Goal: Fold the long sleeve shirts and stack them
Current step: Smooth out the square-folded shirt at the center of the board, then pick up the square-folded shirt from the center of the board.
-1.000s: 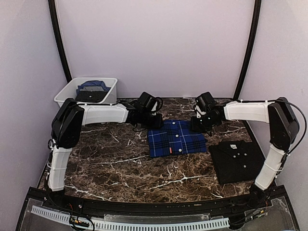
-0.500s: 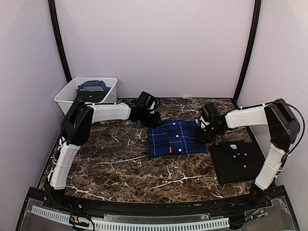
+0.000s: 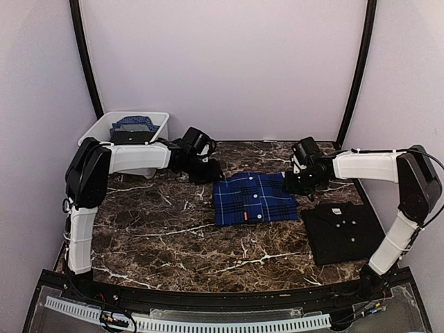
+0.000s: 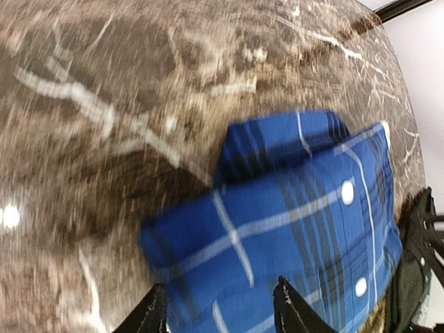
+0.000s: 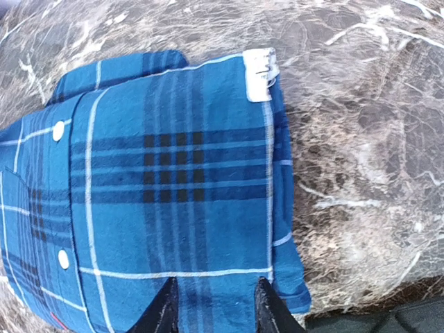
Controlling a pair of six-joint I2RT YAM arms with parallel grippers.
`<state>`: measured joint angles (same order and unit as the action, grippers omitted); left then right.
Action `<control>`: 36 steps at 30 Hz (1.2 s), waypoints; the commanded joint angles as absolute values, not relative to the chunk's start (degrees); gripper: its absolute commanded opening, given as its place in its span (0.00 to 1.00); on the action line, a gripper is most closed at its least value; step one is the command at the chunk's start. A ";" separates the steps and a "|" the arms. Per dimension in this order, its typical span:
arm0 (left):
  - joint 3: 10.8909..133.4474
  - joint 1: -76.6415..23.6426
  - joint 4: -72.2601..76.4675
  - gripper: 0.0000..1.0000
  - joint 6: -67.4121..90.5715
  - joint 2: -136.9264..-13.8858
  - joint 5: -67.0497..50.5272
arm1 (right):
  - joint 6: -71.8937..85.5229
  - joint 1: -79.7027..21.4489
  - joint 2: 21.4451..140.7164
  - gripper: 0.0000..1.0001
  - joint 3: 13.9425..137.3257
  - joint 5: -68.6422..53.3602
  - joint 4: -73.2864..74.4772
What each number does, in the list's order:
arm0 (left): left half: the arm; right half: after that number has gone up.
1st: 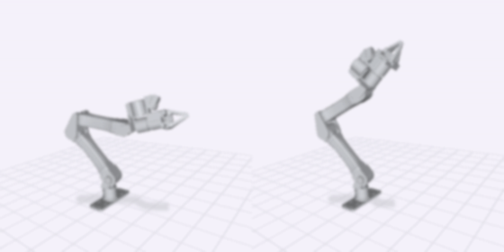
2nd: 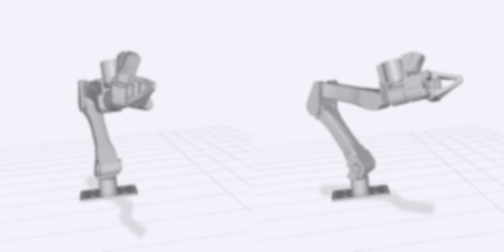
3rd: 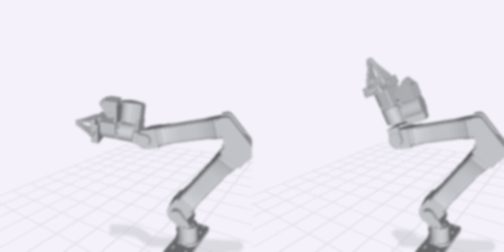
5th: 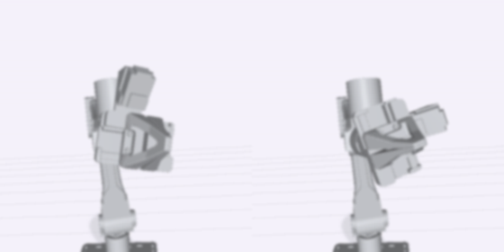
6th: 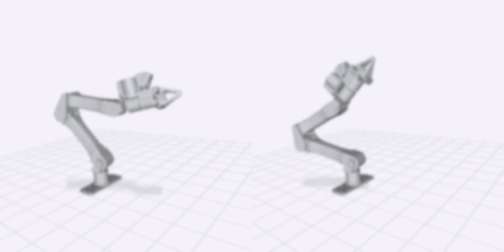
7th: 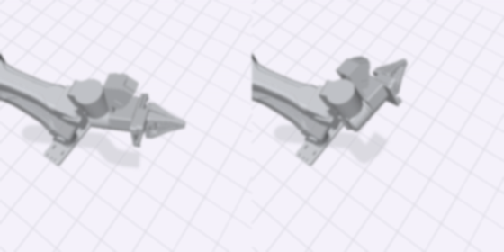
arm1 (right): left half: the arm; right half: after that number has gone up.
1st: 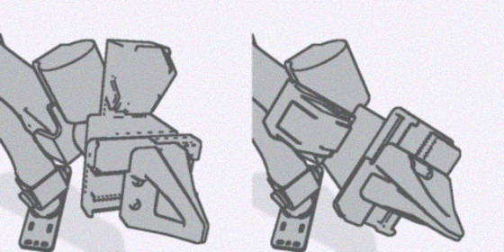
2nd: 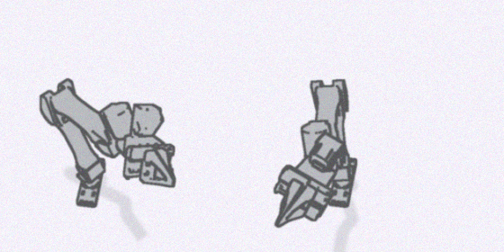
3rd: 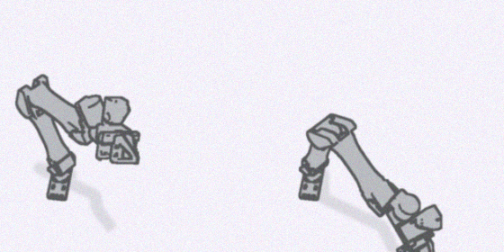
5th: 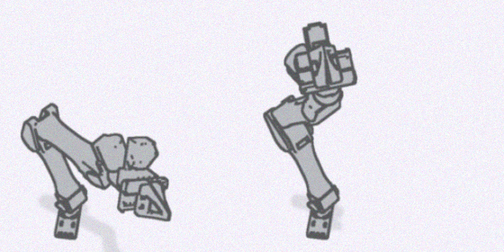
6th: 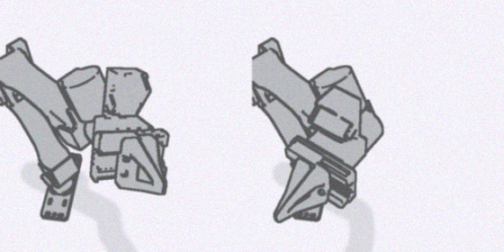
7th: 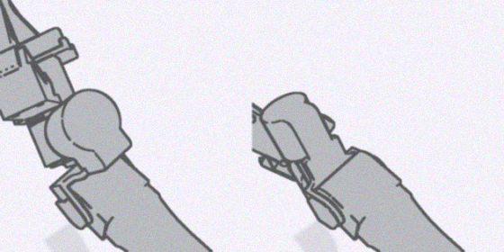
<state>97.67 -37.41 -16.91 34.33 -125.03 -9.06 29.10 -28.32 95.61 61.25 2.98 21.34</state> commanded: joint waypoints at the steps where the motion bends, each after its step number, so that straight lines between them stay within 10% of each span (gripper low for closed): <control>1: 87.59 -37.61 -13.02 0.55 38.50 -115.21 -12.86 | 28.25 -26.74 97.46 0.37 62.14 3.97 20.50; 12: 74.55 -37.55 -4.84 0.63 43.99 -111.89 -20.45 | 27.02 -24.16 101.33 0.41 60.56 0.24 16.95; 21: 70.39 -37.95 1.73 0.61 47.75 -114.27 -24.77 | 27.91 -24.07 101.80 0.23 57.87 0.26 15.15; 36: 72.51 -40.53 -1.98 0.42 50.45 -119.22 -21.11 | 28.97 -24.19 101.47 0.19 54.72 -3.98 12.88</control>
<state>71.44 -39.72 0.69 49.58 -116.95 -22.72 28.38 -24.21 101.27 55.96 -2.42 13.93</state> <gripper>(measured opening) 0.458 0.190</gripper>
